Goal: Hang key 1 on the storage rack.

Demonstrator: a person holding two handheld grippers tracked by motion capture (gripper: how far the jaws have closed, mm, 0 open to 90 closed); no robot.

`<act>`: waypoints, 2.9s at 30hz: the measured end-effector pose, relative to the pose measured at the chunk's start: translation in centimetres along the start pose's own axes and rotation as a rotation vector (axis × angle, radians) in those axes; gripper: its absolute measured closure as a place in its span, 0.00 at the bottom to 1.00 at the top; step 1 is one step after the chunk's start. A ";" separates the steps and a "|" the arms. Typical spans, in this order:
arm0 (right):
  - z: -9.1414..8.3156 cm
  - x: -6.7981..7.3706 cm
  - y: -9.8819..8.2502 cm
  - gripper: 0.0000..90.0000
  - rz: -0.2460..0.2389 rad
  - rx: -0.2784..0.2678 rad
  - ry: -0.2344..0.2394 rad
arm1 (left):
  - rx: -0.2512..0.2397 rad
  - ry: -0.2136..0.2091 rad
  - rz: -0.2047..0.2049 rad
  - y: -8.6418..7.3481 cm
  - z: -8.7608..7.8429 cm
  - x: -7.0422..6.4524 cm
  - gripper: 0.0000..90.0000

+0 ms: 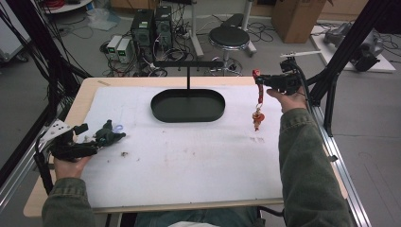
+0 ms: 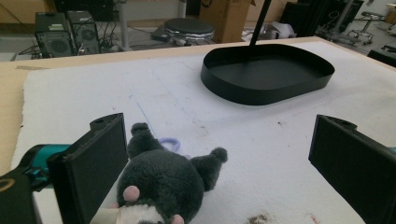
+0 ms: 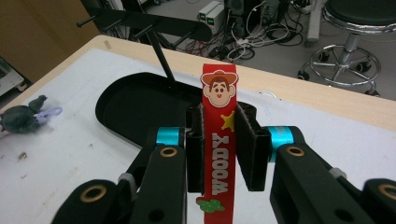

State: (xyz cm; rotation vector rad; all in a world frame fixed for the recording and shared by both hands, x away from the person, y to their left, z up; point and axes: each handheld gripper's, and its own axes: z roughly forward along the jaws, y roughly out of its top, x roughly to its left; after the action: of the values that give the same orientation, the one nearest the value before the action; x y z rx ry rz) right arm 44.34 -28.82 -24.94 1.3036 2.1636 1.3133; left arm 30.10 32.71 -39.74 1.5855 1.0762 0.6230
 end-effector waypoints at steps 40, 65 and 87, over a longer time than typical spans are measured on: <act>6.4 4.7 6.1 0.84 -0.007 -0.033 0.029 | 0.016 -0.034 0.014 0.0 0.4 -0.2 0.05; 10.3 3.3 10.0 0.84 0.052 -0.058 0.016 | 0.007 -0.040 0.007 0.0 0.4 0.1 0.05; 13.7 3.4 10.9 0.83 0.087 -0.087 0.008 | -0.005 -0.058 -0.010 -0.1 0.7 0.2 0.05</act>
State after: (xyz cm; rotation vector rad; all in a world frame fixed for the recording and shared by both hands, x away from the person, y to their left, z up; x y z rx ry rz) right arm 57.12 -16.57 -22.74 1.3740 2.0513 1.4310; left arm 30.78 32.52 -40.05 1.5840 1.0378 0.5691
